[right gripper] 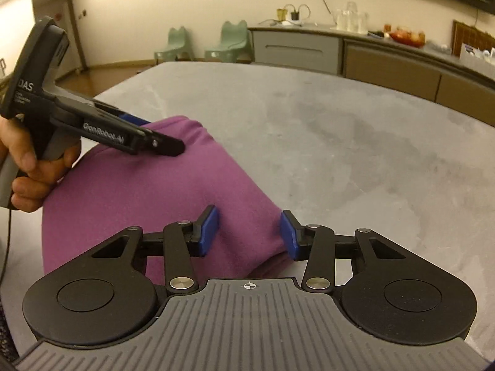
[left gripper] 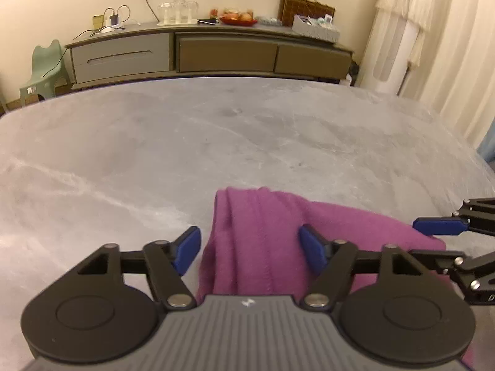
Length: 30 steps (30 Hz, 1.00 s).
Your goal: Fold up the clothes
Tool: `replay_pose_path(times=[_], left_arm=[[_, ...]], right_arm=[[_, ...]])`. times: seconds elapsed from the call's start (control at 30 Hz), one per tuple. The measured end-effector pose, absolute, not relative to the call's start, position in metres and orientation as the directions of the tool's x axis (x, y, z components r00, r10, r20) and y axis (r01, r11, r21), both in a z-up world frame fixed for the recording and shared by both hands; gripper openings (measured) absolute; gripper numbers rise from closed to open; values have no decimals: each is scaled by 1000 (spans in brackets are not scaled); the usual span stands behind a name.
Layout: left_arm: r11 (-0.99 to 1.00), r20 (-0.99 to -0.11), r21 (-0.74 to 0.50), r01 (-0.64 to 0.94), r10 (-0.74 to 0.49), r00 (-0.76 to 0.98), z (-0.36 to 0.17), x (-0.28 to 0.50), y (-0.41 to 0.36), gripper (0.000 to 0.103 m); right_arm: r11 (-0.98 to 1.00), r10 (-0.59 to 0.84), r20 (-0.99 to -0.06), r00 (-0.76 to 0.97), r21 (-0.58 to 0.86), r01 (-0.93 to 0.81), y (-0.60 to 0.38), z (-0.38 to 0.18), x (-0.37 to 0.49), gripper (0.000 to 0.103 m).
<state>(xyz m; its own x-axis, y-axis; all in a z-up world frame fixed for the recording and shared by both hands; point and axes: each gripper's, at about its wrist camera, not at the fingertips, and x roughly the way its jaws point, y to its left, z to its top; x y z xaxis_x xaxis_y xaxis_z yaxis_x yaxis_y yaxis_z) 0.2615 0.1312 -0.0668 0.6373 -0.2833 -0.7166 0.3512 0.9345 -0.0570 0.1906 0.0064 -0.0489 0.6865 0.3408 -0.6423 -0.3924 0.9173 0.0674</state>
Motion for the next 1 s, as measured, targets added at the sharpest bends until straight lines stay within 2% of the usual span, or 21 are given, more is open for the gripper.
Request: replay_pose_path(times=[0.17,0.27,0.3,0.43,0.57,0.7,0.83,0.93,1.0], left_arm=[[936,-703,-179,302,-336,626,-72,269,148,77],[948,-675,-135,287,-300,674,-49,245,144,67],[950,-648,-130,283,-297,701,-39,234,147,67],[960,-559,-133,248,-279,781,-12,192,170,70],[971,-607,-197,135,-229,761,-27,172,192,70],[983,-638,-156,98,-175,750,-38,158,192,70],[982,-655,-159,104,-184,733,-45,148,191,71],[992,-701,-80,102,-129,701,-58,152,178,72],[994,-719,-57,90,-103,688,-67,155,173,73]], right_arm=[[922,343,-650,678,95,-375,2,-47,189,45],[937,311,-648,696,84,-340,12,-47,188,53],[942,299,-650,699,85,-323,15,-48,190,57],[953,276,-643,715,84,-292,19,-37,180,57],[947,287,-625,726,73,-312,27,-28,162,58],[939,304,-611,731,63,-338,34,-20,147,61],[927,333,-592,734,61,-371,40,-18,145,63],[912,360,-587,725,56,-407,48,-22,141,65],[906,363,-620,695,62,-418,51,-37,147,64]])
